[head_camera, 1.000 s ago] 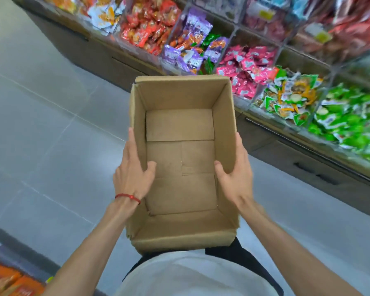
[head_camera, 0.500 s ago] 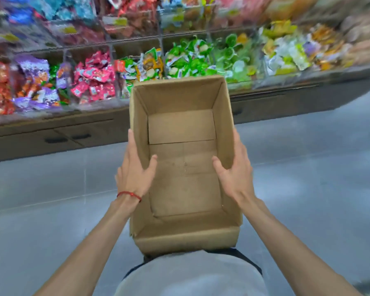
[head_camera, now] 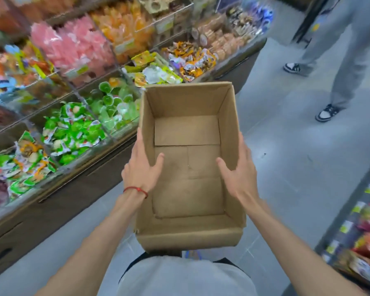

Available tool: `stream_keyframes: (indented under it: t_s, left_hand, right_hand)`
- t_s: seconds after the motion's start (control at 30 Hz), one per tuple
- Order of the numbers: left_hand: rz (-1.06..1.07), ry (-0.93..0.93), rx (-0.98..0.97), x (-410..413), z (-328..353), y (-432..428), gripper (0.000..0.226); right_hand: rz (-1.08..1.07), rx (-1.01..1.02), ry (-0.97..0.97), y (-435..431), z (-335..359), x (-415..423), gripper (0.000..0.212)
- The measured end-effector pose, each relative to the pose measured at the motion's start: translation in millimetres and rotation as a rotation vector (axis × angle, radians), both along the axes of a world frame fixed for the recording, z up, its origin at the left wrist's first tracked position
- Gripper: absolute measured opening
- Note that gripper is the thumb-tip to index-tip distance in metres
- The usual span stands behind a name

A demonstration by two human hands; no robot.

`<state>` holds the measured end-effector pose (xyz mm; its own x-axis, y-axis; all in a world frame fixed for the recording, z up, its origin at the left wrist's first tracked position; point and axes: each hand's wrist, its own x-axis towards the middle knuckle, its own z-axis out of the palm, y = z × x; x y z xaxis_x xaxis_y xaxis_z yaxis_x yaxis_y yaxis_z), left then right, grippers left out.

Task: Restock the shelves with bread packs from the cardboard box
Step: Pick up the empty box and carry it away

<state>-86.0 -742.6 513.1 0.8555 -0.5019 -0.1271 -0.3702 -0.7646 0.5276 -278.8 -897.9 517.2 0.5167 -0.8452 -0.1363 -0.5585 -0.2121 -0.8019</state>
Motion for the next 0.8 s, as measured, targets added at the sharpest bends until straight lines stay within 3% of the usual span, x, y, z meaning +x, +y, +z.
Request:
stream_keyframes:
  t_s: [0.4, 0.8]
  left_hand:
    - [-0.314, 0.025, 0.039, 88.9, -9.6, -226.9, 0.095]
    - [-0.497, 0.067, 0.041, 68.8, -32.3, -477.4, 0.096]
  right_hand:
    - [-0.313, 0.072, 0.006, -159.9, -2.6, 48.4, 0.089]
    - [-0.471, 0.112, 0.040, -374.4, -30.3, 20.2, 0.090]
